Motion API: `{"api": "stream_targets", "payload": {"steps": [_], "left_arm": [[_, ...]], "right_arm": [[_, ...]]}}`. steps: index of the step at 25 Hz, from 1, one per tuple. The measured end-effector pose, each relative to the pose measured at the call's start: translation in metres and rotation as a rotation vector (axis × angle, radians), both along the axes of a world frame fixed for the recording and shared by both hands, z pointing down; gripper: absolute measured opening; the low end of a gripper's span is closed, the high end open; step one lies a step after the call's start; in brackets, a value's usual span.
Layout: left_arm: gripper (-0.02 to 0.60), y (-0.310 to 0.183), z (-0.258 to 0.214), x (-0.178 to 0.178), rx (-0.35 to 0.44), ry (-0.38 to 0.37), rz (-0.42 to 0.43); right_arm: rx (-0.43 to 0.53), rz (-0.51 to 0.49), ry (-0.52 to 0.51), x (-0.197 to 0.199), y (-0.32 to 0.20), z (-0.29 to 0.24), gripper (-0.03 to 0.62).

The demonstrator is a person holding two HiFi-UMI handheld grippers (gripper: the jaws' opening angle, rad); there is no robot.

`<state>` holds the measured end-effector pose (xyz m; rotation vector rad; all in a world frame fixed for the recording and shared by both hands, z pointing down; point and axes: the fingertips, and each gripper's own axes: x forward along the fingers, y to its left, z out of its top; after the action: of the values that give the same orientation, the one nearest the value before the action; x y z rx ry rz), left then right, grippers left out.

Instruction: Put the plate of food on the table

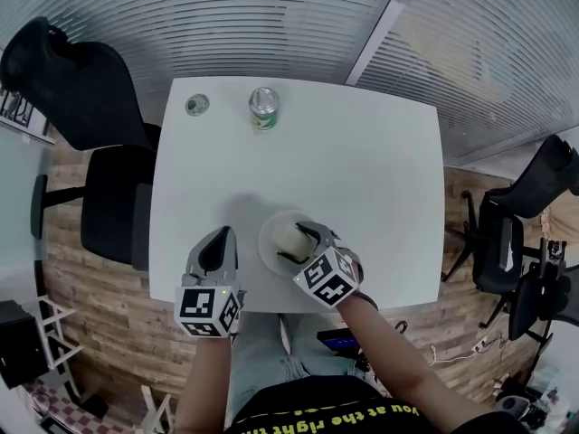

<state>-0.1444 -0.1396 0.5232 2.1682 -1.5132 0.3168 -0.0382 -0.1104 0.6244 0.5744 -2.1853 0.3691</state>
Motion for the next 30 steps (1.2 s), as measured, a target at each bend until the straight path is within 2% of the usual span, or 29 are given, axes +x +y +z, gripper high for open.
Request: {"api": "stream_targets", "payload": {"steps": [20,26,30], "left_arm": [[0.0,0.001,0.002,0.001,-0.002,-0.006,0.006],[0.0,0.002,0.002,0.001,-0.004,-0.009,0.011],[0.0,0.0,0.001,-0.003,-0.002,-0.006,0.005]], "right_arm": [[-0.012,-0.044,0.051,-0.001,0.003,0.009,0.333],[0.021,-0.059,0.06,0.001,0.001,0.003,0.35],[0.051,-0.059,0.019,-0.005,-0.002,-0.012,0.326]]}}
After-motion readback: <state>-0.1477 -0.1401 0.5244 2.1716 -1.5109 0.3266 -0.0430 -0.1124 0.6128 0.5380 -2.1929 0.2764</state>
